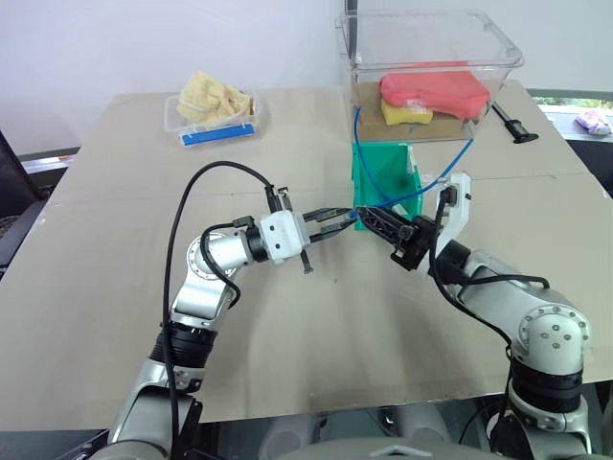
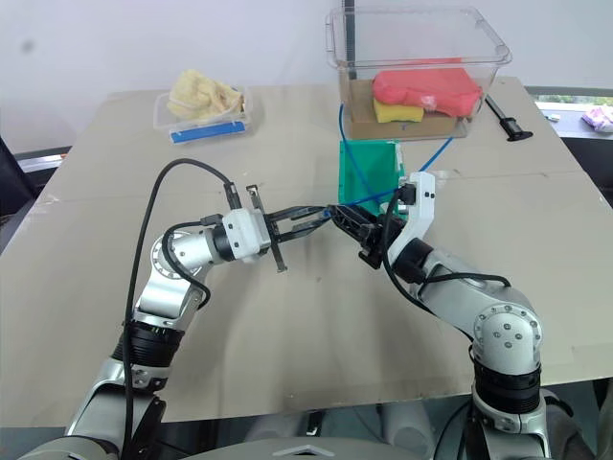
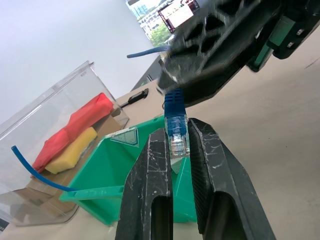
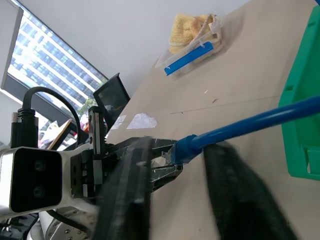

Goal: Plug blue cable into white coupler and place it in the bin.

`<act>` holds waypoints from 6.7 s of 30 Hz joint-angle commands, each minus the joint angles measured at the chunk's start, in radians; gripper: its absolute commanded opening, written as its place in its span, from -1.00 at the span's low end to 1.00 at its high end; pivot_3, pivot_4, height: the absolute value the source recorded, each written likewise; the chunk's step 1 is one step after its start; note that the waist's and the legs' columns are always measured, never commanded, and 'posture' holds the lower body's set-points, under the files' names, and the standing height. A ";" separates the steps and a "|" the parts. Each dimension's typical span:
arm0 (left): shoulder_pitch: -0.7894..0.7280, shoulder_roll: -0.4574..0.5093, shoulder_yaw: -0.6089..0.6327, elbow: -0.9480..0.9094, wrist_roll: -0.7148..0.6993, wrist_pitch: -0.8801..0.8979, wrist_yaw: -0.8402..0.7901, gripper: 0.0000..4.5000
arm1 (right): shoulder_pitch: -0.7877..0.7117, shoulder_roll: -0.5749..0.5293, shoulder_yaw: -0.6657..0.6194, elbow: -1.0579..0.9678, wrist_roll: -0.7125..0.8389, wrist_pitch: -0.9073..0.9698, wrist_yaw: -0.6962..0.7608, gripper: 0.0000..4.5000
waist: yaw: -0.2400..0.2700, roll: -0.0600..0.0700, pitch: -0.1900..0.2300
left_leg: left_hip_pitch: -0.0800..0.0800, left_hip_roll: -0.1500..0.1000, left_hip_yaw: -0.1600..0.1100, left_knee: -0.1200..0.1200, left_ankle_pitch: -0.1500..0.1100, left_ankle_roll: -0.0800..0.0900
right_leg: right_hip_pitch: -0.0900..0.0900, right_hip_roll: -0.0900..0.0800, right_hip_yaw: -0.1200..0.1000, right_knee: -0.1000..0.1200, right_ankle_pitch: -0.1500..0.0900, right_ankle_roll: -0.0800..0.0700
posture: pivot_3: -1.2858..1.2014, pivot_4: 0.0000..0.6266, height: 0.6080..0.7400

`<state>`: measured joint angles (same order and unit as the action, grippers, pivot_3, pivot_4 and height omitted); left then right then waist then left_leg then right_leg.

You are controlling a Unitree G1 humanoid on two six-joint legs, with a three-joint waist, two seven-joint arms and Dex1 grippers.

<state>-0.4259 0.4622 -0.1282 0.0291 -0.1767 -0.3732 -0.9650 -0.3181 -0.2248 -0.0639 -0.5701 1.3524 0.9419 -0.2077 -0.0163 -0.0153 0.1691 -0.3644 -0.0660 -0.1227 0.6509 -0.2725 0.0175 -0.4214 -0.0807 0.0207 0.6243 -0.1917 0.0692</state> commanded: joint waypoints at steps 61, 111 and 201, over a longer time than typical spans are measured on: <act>-0.241 0.368 0.100 0.862 0.048 0.026 -0.537 -0.82 | 0.057 -0.156 -0.010 -0.023 0.040 -0.120 0.075 -1.00 | -0.022 -0.002 0.001 | -0.008 0.001 0.000 0.000 0.000 0.000 | -0.008 0.000 0.000 0.001 0.000 0.000 | 0.03 -0.52 1.00; -0.191 0.029 -0.240 0.252 0.172 0.391 -0.253 -0.82 | -0.411 -0.421 0.546 0.431 -1.096 -0.338 1.269 -1.00 | -0.002 -0.002 0.000 | -0.013 -0.001 0.001 0.006 0.003 -0.005 | -0.011 0.000 -0.002 0.002 0.001 0.000 | 0.03 -0.52 1.00; -0.299 -0.078 0.205 -0.102 -0.294 1.200 0.103 1.00 | 0.355 -0.256 -0.193 -0.301 -0.943 -0.223 0.695 0.98 | 0.002 -0.001 -0.012 | -0.016 0.001 0.002 0.015 0.002 -0.006 | -0.011 0.001 0.004 0.002 0.005 0.002 | 0.03 -0.52 1.00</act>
<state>-0.7515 0.3565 0.0225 0.0404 -0.4191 0.8809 -0.8175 0.0310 -0.4598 -0.2119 -0.8695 0.3785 0.7377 0.4552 -0.0140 -0.0165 0.1573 -0.3797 -0.0655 -0.1200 0.6656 -0.2702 0.0119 -0.4322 -0.0794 0.0247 0.6262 -0.1866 0.0710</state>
